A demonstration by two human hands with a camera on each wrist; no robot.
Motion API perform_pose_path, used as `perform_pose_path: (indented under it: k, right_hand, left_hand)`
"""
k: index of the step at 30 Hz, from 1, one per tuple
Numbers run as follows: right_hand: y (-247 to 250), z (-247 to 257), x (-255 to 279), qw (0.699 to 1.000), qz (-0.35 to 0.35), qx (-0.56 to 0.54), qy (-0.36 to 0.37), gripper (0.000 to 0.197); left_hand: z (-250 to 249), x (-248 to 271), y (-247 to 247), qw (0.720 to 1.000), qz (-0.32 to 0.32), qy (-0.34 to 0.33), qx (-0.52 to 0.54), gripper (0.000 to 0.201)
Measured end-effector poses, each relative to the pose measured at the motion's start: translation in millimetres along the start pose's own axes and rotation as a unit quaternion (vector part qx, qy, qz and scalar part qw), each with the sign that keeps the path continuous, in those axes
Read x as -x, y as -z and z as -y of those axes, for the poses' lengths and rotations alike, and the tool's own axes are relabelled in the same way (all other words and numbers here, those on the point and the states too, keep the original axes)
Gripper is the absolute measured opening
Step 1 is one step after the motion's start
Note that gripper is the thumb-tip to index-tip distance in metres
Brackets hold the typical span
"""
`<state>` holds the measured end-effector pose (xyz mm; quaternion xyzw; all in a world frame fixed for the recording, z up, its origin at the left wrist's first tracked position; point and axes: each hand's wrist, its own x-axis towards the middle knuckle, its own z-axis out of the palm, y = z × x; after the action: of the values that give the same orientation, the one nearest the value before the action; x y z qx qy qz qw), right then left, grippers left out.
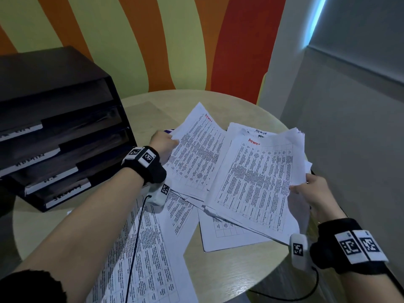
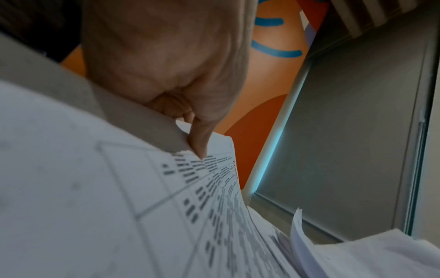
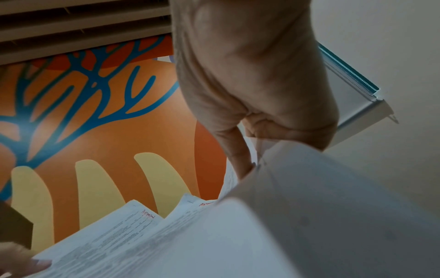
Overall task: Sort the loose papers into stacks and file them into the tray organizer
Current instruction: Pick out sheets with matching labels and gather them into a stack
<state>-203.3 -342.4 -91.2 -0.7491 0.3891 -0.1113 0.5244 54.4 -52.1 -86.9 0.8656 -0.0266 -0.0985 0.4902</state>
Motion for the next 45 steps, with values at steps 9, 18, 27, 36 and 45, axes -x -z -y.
perform_pose_path:
  k: [9,18,27,36,45]
  right_hand:
    - [1.4,6.2,8.0,1.0,-0.001,-0.023,-0.001,0.021]
    - [-0.2,12.9,19.5,0.999,0.004,-0.049,0.009,0.022]
    - [-0.7,12.2,17.6,0.999,0.003,-0.049,0.012,0.02]
    - [-2.0,8.3,9.5,0.999,-0.001,-0.035,0.01,0.019]
    - [-2.4,15.1,20.8,0.996,0.001,-0.085,0.028,0.019]
  left_hand:
    - [26.4,6.7,15.7,0.995,0.043,0.008,0.086,0.034]
    - [33.6,17.3,13.0,0.993,-0.074,0.014,0.095,0.03]
    - [33.6,25.8,11.8,0.991,-0.071,-0.088,-0.07,0.005]
    - [-2.3,59.8,-12.2,0.953,0.064,-0.178,-0.235,0.022]
    - [-37.8,75.1,18.8,0.977,-0.114,-0.142,-0.107,0.034]
